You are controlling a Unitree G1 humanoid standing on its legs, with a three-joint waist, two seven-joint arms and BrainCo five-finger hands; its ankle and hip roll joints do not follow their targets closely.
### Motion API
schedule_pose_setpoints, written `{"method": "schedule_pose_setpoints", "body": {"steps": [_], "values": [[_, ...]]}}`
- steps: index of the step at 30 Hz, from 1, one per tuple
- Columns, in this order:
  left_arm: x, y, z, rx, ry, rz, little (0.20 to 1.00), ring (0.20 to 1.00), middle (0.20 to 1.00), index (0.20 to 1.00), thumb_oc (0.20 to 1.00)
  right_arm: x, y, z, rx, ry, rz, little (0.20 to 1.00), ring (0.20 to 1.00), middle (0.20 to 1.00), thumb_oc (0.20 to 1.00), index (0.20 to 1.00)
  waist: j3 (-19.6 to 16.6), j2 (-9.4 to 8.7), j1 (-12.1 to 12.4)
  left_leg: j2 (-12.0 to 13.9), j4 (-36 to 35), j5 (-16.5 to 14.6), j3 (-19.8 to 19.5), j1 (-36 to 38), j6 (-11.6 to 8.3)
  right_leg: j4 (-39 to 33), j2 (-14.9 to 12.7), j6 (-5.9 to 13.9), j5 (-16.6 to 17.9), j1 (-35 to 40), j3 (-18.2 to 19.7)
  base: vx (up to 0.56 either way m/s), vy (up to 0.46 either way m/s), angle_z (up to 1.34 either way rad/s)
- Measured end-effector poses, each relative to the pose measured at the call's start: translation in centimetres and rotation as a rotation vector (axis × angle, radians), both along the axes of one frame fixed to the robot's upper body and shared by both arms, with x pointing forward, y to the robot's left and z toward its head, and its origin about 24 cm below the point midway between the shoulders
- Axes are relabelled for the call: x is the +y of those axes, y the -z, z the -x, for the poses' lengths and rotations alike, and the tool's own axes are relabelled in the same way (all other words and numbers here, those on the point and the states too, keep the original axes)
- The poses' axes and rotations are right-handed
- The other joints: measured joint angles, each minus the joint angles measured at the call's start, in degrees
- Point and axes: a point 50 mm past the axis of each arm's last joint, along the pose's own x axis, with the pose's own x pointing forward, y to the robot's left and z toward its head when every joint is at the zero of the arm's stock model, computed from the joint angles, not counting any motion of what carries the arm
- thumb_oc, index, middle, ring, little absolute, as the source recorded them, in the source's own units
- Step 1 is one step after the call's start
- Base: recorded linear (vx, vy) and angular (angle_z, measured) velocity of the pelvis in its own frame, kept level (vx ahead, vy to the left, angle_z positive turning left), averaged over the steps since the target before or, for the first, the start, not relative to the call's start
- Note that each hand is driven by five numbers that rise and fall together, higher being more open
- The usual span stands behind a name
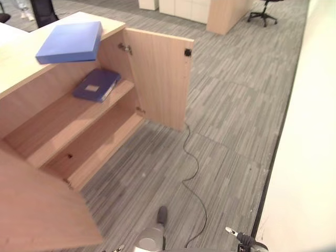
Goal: Put the empty folder in the office cabinet
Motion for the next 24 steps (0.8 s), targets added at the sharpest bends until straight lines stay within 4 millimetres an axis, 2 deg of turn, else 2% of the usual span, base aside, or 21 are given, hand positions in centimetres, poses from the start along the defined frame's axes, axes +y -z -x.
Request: {"method": "schedule_pose_setpoints", "body": {"steps": [2, 3, 4, 5, 6, 7, 8, 9, 10, 11, 12, 13, 14, 16, 17, 18, 19, 20, 21, 24], "values": [[-0.2, -0.1, -1.1, -0.039, 0.027, 0.001, 1.0, 1.0, 1.0, 1.0, 1.0, 0.3, 0.0, -0.2, -0.006, -0.012, -0.011, 1.0, 1.0, 1.0, 1.0, 1.0, -1.01, 0.64, 0.32, -0.82, 0.0, -2.44, -0.03, 1.82, 1.91, 4.76, -2.01, 2.88, -0.17, -0.92, -0.7, 0.21, 0.273, -0.09], [-0.2, -0.2, -1.5, -0.042, 0.04, 0.0, 1.0, 1.0, 1.0, 1.0, 1.0, 0.5, 0.0, -0.3, -0.006, -0.015, -0.013, 1.0, 1.0, 1.0, 1.0, 1.0, -1.15, 0.7, 0.2, -1.33, -0.05, -3.31, -0.05, 2.06, 2.49, 6.62, -2.65, 3.14, -0.5, -1.13, -0.84, 0.14, 0.228, 0.0], [-0.2, -0.2, -1.9, -0.048, 0.053, 0.004, 1.0, 1.0, 1.0, 1.0, 1.0, 0.7, 0.0, -0.4, -0.011, -0.031, -0.017, 1.0, 1.0, 1.0, 1.0, 1.0, -1.66, 1.29, 0.16, -2.61, -0.02, -4.78, -0.63, 3.48, 3.22, 13.9, -5.08, 3.46, -2.32, -3.32, -2.29, 0.2, 0.351, 0.16], [-0.3, -0.2, -2.0, -0.043, 0.062, 0.007, 1.0, 1.0, 1.0, 1.0, 1.0, 0.6, -0.1, -0.7, -0.023, -0.034, -0.019, 1.0, 1.0, 1.0, 1.0, 1.0, -1.95, 2.31, -0.17, -3.44, -0.01, -5.42, -1.16, 4.73, 3.78, 24.16, -7.27, 4.01, -3.99, -7.09, -3.15, 0.12, 0.239, 0.24], [-0.3, -0.2, -1.9, -0.038, 0.063, 0.008, 1.0, 1.0, 1.0, 1.0, 1.0, 0.6, -0.1, -0.6, -0.028, -0.036, -0.021, 1.0, 1.0, 1.0, 1.0, 1.0, -2.43, 3.02, -0.42, -4.3, 0.0, -6.36, -1.73, 5.75, 4.65, 32.3, -9.53, 4.38, -4.68, -10.46, -3.69, 0.14, 0.228, 0.23], [-0.2, -0.2, -1.7, -0.033, 0.069, 0.003, 1.0, 1.0, 1.0, 1.0, 1.0, 0.6, 0.0, -0.4, -0.026, -0.036, -0.024, 1.0, 1.0, 1.0, 1.0, 1.0, -2.68, 2.92, -0.42, -5.05, 0.02, -6.32, -1.8, 6.35, 4.5, 37.2, -11.84, 4.16, -4.63, -11.95, -4.07, 0.14, 0.099, 0.3], [0.0, -0.2, -1.5, -0.025, 0.076, -0.003, 1.0, 1.0, 1.0, 1.0, 1.0, 0.8, 0.1, 0.0, -0.015, -0.036, -0.032, 1.0, 1.0, 1.0, 1.0, 1.0, -3.01, 2.91, -0.58, -6.49, 0.02, -7.55, -2.68, 7.58, 5.5, 40.72, -15.12, 3.9, -5.13, -13.17, -4.46, 0.23, 0.106, 0.42], [0.2, -0.3, -1.5, -0.025, 0.084, -0.007, 1.0, 1.0, 1.0, 1.0, 1.0, 1.0, 0.3, 0.5, -0.005, -0.036, -0.042, 1.0, 1.0, 1.0, 1.0, 1.0, -3.13, 2.88, -0.68, -7.58, 0.18, -8.96, -3.94, 8.62, 6.34, 41.93, -18.61, 4.29, -5.03, -15.09, -4.14, 0.13, 0.053, 0.41], [0.1, -0.2, -1.5, -0.019, 0.105, -0.006, 1.0, 1.0, 1.0, 1.0, 1.0, 1.0, 0.3, 0.5, -0.004, -0.037, -0.043, 1.0, 1.0, 1.0, 1.0, 1.0, -2.9, 3.15, -0.46, -7.86, 0.45, -9.05, -4.16, 8.78, 6.93, 42.34, -20.69, 4.25, -5.07, -16.48, -4.4, 0.08, -0.016, 0.31], [-0.2, -0.1, -1.5, -0.016, 0.111, 0.004, 1.0, 1.0, 1.0, 1.0, 1.0, 1.0, 0.3, 0.5, -0.007, -0.037, -0.042, 1.0, 1.0, 1.0, 1.0, 1.0, -2.4, 3.63, -0.5, -7.68, 1.23, -8.75, -4.18, 9.37, 6.58, 39.79, -22.51, 4.05, -5.18, -17.12, -5.6, 0.02, -0.055, 0.3], [-0.3, -0.1, -1.3, -0.009, 0.114, 0.011, 1.0, 1.0, 1.0, 1.0, 1.0, 1.2, 0.2, 0.2, -0.017, -0.043, -0.046, 1.0, 1.0, 1.0, 1.0, 1.0, -2.24, 4.17, -0.93, -7.38, 2.07, -9.37, -5.34, 9.28, 6.1, 35.96, -22.97, 4.9, -4.67, -17.76, -5.71, 0.1, -0.104, 0.57], [-0.2, -0.1, -1.2, -0.006, 0.117, 0.009, 1.0, 1.0, 1.0, 1.0, 1.0, 1.4, 0.2, 0.0, -0.021, -0.051, -0.05, 1.0, 1.0, 1.0, 1.0, 1.0, -1.82, 4.07, -1.11, -7.11, 2.43, -9.71, -6.49, 9.46, 5.57, 30.59, -23.1, 6.29, -3.54, -19.65, -4.63, 0.1, -0.119, 0.64], [-0.2, -0.1, -1.2, -0.008, 0.116, 0.008, 1.0, 1.0, 1.0, 1.0, 1.0, 1.4, 0.2, -0.2, -0.031, -0.054, -0.051, 1.0, 1.0, 1.0, 1.0, 1.0, -1.4, 3.78, -1.21, -7.04, 2.49, -9.74, -6.83, 9.59, 5.51, 27.6, -22.78, 6.61, -2.69, -20.38, -3.9, 0.12, -0.133, 0.56], [-0.1, -0.1, -1.3, -0.012, 0.116, 0.006, 1.0, 1.0, 1.0, 1.0, 1.0, 1.5, 0.0, -0.7, -0.05, -0.058, -0.052, 1.0, 1.0, 1.0, 1.0, 1.0, -0.52, 3.19, -1.45, -6.84, 2.83, -10.4, -8.62, 9.95, 4.43, 21.9, -20.13, 7.65, -0.94, -22.04, -1.32, 0.14, -0.134, 0.4], [-0.1, -0.1, -1.2, -0.011, 0.115, 0.007, 1.0, 1.0, 1.0, 1.0, 1.0, 1.5, -0.1, -1.1, -0.06, -0.058, -0.052, 1.0, 1.0, 1.0, 1.0, 1.0, 0.24, 3.08, -2.28, -6.3, 2.96, -10.82, -10.38, 10.42, 3.73, 15.37, -16.66, 7.63, 1.54, -21.87, 1.48, 0.21, -0.182, 0.61], [-0.1, -0.1, -0.8, 0.0, 0.112, 0.007, 1.0, 1.0, 1.0, 1.0, 1.0, 1.5, -0.1, -1.3, -0.064, -0.059, -0.052, 1.0, 1.0, 1.0, 1.0, 1.0, 1.13, 2.7, -2.94, -6.32, 2.93, -11.18, -12.12, 11.22, 3.43, 12.27, -14.93, 7.16, 4.41, -22.48, 1.67, 0.16, -0.137, 0.61], [-0.1, -0.1, -1.0, -0.001, 0.113, 0.007, 1.0, 1.0, 1.0, 1.0, 1.0, 1.5, -0.1, -1.3, -0.065, -0.06, -0.052, 1.0, 1.0, 1.0, 1.0, 1.0, 1.7, 2.36, -3.04, -6.18, 2.73, -11.41, -13.1, 12.09, 3.12, 11.07, -13.48, 7.43, 5.72, -22.62, 2.51, 0.17, -0.158, 0.54], [-0.1, 0.0, -0.6, 0.01, 0.112, 0.007, 1.0, 1.0, 1.0, 1.0, 1.0, 1.6, -0.1, -1.3, -0.063, -0.059, -0.054, 1.0, 1.0, 1.0, 1.0, 1.0, 1.93, 2.47, -3.35, -6.0, 2.83, -11.56, -13.78, 12.15, 2.84, 9.52, -12.56, 7.03, 7.02, -22.75, 3.23, 0.13, -0.119, 0.68], [0.0, 0.0, -0.4, 0.016, 0.117, 0.002, 1.0, 1.0, 1.0, 1.0, 1.0, 1.8, 0.0, -1.1, -0.061, -0.054, -0.062, 1.0, 1.0, 1.0, 1.0, 1.0, 2.23, 1.27, -4.22, -6.06, 2.36, -12.09, -15.77, 12.95, 2.81, 7.58, -11.64, 6.29, 9.7, -23.34, 3.44, 0.18, -0.188, 0.74], [-0.1, 0.1, 0.4, 0.031, 0.114, 0.007, 1.0, 1.0, 1.0, 1.0, 1.0, 1.9, 0.1, -0.6, -0.051, -0.044, -0.066, 1.0, 1.0, 1.0, 1.0, 1.0, 2.38, 0.63, -4.29, -5.5, 2.19, -13.14, -18.55, 14.45, 1.75, 5.69, -10.5, 5.02, 14.95, -22.09, 4.82, 0.16, -0.205, 0.56]]}}
